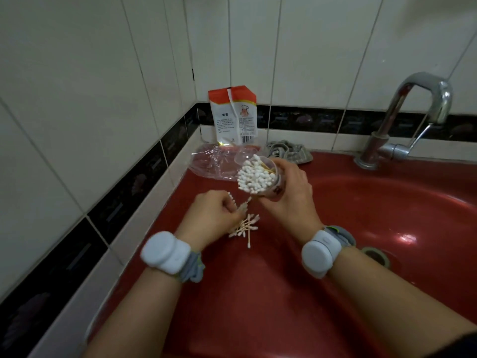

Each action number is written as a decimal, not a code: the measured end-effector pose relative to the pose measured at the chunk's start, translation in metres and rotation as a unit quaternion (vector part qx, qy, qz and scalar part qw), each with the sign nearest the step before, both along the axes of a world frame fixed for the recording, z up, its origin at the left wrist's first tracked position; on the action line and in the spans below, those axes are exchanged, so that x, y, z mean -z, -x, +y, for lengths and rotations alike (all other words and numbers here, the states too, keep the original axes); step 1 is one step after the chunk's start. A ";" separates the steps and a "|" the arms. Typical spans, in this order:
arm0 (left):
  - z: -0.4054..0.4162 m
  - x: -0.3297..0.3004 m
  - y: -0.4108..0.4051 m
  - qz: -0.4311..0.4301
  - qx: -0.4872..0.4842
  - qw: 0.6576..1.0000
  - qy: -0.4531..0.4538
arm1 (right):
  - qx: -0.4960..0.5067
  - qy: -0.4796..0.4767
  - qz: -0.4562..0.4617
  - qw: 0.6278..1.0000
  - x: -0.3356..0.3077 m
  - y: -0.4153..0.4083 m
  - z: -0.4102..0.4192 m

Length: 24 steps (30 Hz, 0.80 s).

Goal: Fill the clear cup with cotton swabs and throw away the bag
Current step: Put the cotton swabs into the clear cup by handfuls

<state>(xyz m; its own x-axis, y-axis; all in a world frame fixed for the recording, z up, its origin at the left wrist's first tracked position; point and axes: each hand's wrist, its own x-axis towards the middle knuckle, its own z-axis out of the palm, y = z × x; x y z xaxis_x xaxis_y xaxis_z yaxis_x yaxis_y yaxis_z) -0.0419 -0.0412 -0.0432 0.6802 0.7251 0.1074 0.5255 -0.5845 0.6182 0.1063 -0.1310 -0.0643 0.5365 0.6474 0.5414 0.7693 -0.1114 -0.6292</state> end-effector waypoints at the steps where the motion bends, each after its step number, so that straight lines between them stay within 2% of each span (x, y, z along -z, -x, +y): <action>1: -0.006 0.004 -0.004 0.031 0.022 0.999 -0.023 | 0.003 0.000 0.004 1.000 0.001 -0.001 -0.001; 4: -0.017 0.014 -0.013 0.126 0.052 0.984 -0.115 | 0.004 -0.005 0.008 1.000 0.002 -0.002 -0.004; 7: -0.013 0.013 -0.015 0.163 0.038 0.973 -0.160 | 0.008 -0.009 0.007 1.000 0.003 -0.003 -0.007; 13: -0.001 0.005 -0.022 0.220 0.062 0.959 -0.166 | 0.012 -0.007 0.009 1.000 0.003 -0.001 -0.005; 24: -0.002 0.005 -0.036 0.254 0.116 0.943 -0.184 | 0.024 -0.007 0.005 1.000 0.006 -0.003 -0.004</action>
<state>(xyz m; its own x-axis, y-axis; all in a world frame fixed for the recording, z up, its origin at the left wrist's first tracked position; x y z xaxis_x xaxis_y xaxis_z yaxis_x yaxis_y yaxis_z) -0.0056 -0.0428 -0.0483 0.8469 0.5284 -0.0596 0.5313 -0.8454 0.0554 0.1089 -0.1353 -0.0708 0.5725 0.6134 0.5440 0.7565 -0.1395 -0.6389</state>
